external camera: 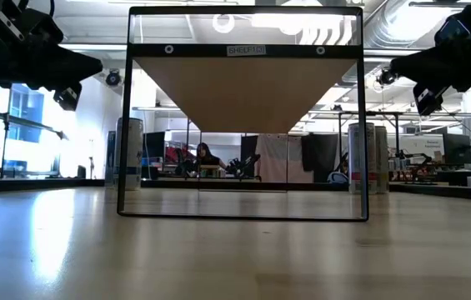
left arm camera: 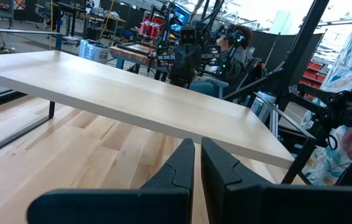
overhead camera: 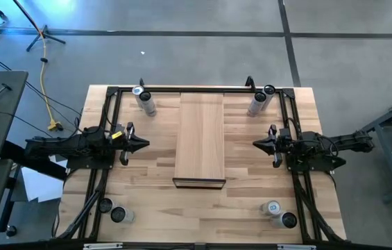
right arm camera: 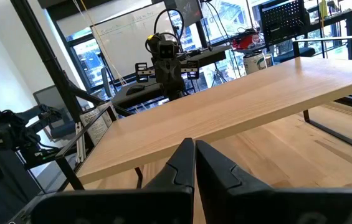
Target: Place canned beverage on shelf
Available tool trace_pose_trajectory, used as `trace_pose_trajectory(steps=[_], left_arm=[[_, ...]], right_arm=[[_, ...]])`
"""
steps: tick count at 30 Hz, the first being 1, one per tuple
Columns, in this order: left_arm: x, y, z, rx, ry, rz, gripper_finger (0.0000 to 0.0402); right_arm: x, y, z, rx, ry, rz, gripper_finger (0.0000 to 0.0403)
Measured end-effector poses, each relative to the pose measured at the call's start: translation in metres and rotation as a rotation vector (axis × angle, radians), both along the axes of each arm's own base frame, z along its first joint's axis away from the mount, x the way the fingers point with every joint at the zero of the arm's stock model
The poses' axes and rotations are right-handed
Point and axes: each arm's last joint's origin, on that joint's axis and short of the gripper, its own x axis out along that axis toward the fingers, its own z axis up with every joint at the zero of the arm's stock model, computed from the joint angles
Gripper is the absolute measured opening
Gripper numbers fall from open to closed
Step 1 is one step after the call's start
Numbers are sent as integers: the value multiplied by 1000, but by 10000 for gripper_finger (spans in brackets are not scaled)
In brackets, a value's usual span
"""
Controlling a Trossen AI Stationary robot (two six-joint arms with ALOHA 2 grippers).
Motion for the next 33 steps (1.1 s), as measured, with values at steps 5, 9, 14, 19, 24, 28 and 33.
trace_pose_trajectory(steps=[5,9,14,19,24,28,33], left_arm=[[0,0,0,0,0,0,3],[0,0,0,0,0,0,3],[0,0,0,0,0,0,3],[0,0,0,0,0,0,3],[0,0,0,0,0,0,3],[0,0,0,0,0,0,3],[0,0,0,0,0,0,3]], right_arm=[[0,0,0,0,0,0,0],[0,0,0,0,0,0,0],[0,0,0,0,0,-1,0],[0,0,0,0,0,0,0],[0,0,0,0,0,-1,0],[0,0,0,0,0,-1,0],[0,0,0,0,0,-1,0]])
